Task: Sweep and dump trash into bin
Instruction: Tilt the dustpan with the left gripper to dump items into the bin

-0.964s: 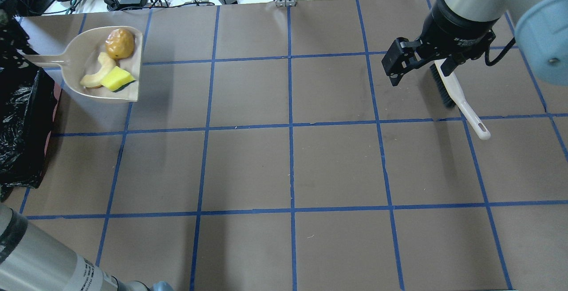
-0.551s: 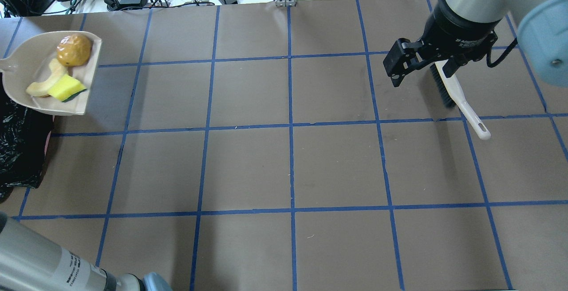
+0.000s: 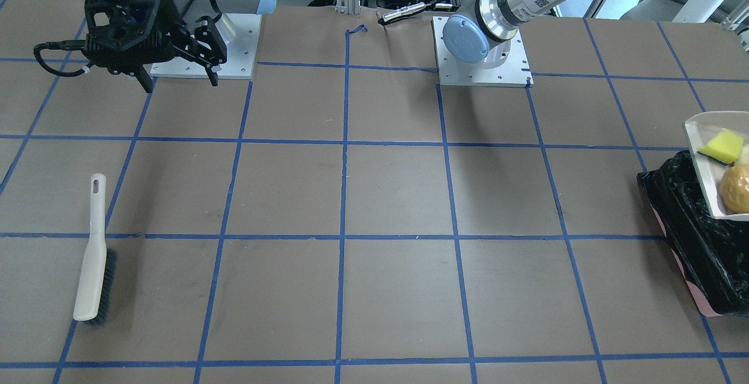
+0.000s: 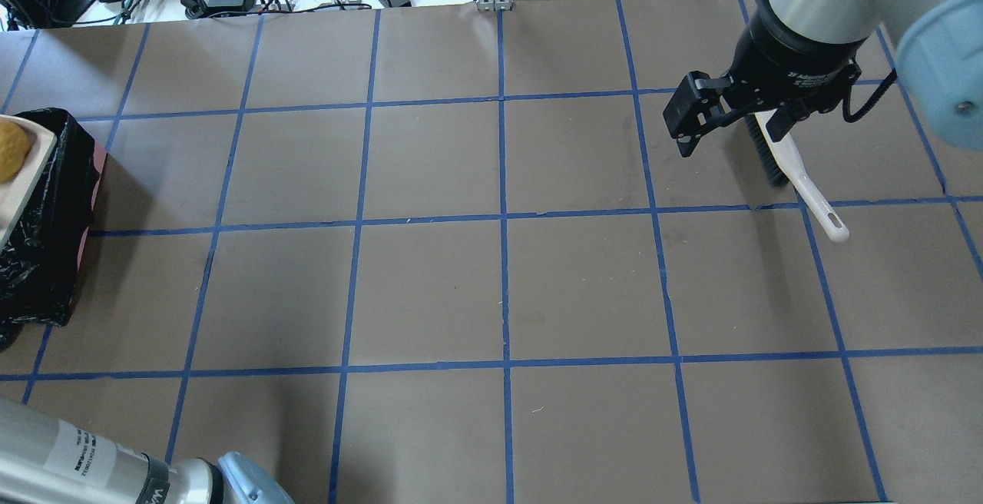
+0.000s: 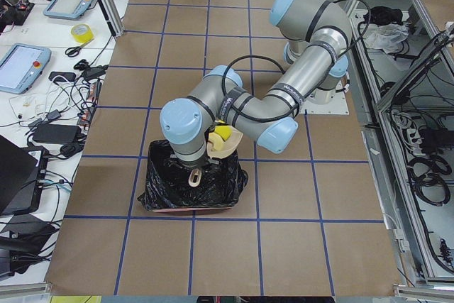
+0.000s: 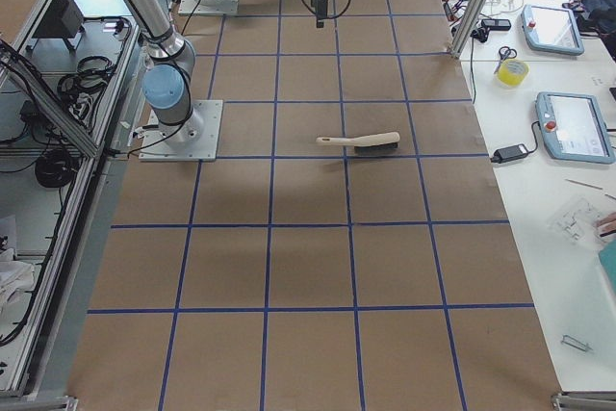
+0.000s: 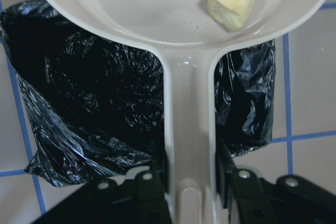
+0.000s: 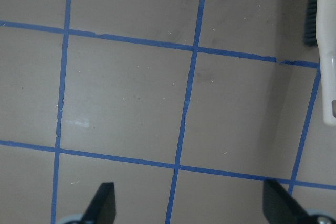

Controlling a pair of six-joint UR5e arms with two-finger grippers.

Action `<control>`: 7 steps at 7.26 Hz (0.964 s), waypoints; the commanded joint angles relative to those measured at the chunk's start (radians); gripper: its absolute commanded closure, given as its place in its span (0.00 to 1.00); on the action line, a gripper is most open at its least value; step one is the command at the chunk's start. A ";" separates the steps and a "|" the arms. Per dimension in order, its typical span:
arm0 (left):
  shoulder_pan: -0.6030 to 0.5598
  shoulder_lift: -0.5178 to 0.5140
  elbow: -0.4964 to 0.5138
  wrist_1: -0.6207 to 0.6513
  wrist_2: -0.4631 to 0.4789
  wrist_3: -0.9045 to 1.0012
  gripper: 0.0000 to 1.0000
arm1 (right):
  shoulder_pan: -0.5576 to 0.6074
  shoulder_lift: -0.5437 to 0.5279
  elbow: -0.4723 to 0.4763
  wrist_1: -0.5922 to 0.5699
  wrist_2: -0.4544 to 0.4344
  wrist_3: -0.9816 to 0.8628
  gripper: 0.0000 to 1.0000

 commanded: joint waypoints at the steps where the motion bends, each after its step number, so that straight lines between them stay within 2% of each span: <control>1: 0.012 -0.027 0.044 0.074 0.022 0.067 1.00 | -0.001 0.000 0.000 0.021 -0.001 -0.001 0.00; 2: 0.012 -0.050 0.061 0.100 0.023 0.082 1.00 | -0.001 0.000 0.000 0.021 -0.001 -0.001 0.00; 4: -0.011 -0.060 0.057 0.187 0.125 0.099 1.00 | 0.000 0.001 0.000 0.012 -0.001 -0.003 0.00; 7: -0.091 -0.054 0.044 0.218 0.280 0.089 1.00 | 0.000 0.001 0.000 0.009 -0.001 -0.004 0.00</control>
